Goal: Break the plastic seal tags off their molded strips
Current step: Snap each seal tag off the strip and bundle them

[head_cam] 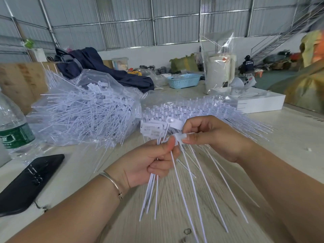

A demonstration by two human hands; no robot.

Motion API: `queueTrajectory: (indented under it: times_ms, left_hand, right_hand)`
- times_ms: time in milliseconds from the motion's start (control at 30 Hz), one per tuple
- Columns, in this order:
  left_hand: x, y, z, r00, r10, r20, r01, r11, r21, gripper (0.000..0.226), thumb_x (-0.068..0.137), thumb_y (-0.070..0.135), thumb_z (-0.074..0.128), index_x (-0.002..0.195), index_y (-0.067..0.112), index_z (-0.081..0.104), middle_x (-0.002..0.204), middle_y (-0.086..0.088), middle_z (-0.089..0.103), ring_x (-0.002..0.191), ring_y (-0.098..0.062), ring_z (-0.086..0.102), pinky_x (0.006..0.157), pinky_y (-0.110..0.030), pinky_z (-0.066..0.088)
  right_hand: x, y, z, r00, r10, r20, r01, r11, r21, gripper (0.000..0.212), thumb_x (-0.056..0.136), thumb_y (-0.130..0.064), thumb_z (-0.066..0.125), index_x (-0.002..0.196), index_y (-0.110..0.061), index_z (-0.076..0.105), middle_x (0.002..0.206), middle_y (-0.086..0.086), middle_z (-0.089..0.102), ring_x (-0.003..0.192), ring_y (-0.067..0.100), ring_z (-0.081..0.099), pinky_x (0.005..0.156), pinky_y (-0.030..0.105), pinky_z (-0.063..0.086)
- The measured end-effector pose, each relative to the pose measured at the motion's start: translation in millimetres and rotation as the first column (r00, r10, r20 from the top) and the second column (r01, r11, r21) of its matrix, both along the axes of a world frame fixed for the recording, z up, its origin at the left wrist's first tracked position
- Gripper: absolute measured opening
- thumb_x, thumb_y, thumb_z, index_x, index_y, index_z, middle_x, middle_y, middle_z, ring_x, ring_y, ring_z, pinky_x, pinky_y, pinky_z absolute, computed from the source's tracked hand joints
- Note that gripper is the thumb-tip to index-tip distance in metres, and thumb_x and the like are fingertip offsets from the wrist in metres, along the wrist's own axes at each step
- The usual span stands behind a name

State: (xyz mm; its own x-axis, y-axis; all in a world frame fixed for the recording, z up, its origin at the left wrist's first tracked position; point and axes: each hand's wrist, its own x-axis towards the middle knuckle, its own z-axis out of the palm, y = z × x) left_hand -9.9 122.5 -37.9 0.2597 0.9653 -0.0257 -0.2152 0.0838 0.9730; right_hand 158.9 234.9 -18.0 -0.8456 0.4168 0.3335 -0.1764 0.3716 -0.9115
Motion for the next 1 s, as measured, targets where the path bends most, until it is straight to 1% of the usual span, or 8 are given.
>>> queueTrajectory:
  times_ms: [167,300,367,467,633,800,900,1000]
  left_hand:
    - [1,3,-5,1.0,-0.023,0.004,0.023,1.0,-0.021,0.055,0.057,0.057,0.085,0.081,0.016,0.056,0.06,0.006,0.022,0.039,0.004,0.025,0.036,-0.009,0.021]
    - [0,5,-5,0.999,-0.031,0.039,0.031,1.0,0.004,0.04,0.062,0.056,0.083,0.075,0.021,0.069,0.058,0.009,0.031,0.039,0.004,0.027,0.035,-0.009,0.02]
    - [-1,5,-4,0.995,0.003,0.102,-0.001,1.0,-0.019,0.043,0.06,0.052,0.086,0.077,0.017,0.068,0.057,0.009,0.032,0.038,0.003,0.028,0.034,-0.01,0.02]
    - [-2,7,0,0.977,0.115,0.177,-0.108,0.993,-0.047,0.043,0.058,0.04,0.091,0.07,0.015,0.058,0.053,0.008,0.03,0.034,0.001,0.025,0.031,-0.012,0.018]
    - [-1,10,0,0.941,0.313,0.132,-0.313,0.95,-0.022,0.025,0.076,0.016,0.07,0.061,0.016,0.05,0.053,0.005,0.033,0.036,-0.003,0.022,0.032,-0.016,0.013]
    - [4,10,-1,0.922,0.387,0.019,-0.387,0.921,0.033,0.014,0.077,0.024,0.066,0.063,0.02,0.067,0.063,0.002,0.053,0.044,-0.005,0.034,0.034,-0.014,0.012]
    - [4,9,-1,0.924,0.379,-0.054,-0.376,0.925,0.055,0.016,0.083,0.026,0.064,0.07,0.017,0.065,0.057,0.003,0.044,0.044,-0.006,0.033,0.035,-0.015,0.013]
    - [4,11,-1,0.936,0.35,-0.025,-0.35,0.937,0.017,0.016,0.082,0.024,0.062,0.068,0.016,0.064,0.048,0.006,0.032,0.039,-0.005,0.024,0.032,-0.014,0.015]
  right_hand:
    - [-5,-8,0,1.0,0.026,-0.003,-0.026,1.0,0.005,0.015,0.075,-0.015,0.069,0.076,-0.002,0.061,0.065,-0.002,0.063,0.063,0.007,0.055,0.065,0.014,0.042]
    - [-8,-14,1,0.999,-0.033,-0.018,0.034,0.999,0.024,0.032,0.074,-0.02,0.079,0.08,0.006,0.062,0.069,0.01,0.061,0.07,0.019,0.052,0.07,0.025,0.041]
    - [-9,-15,1,0.992,-0.111,-0.053,0.113,0.993,0.041,0.039,0.069,-0.027,0.078,0.078,0.008,0.061,0.069,0.013,0.059,0.07,0.02,0.05,0.071,0.03,0.039]
    - [-7,-11,2,0.955,-0.281,-0.098,0.289,0.954,0.083,0.047,0.061,-0.037,0.078,0.071,0.005,0.06,0.062,0.009,0.05,0.061,0.017,0.04,0.058,0.024,0.032]
    - [-3,-2,0,0.919,-0.384,-0.089,0.391,0.915,0.096,0.045,0.059,-0.034,0.084,0.072,0.003,0.062,0.06,0.009,0.053,0.059,0.02,0.04,0.058,0.03,0.03]
    - [-2,1,0,0.912,-0.398,-0.102,0.408,0.905,0.117,0.028,0.068,-0.022,0.085,0.077,0.0,0.071,0.067,0.016,0.062,0.062,0.02,0.046,0.058,0.025,0.034]
    - [0,1,2,0.92,-0.371,-0.126,0.383,0.918,0.098,0.028,0.061,-0.033,0.083,0.077,-0.011,0.077,0.077,0.027,0.065,0.066,0.025,0.046,0.065,0.031,0.034]
    - [2,4,2,0.932,-0.34,-0.129,0.352,0.932,0.085,0.026,0.058,-0.035,0.083,0.076,-0.016,0.079,0.076,0.022,0.069,0.067,0.023,0.051,0.064,0.028,0.039]
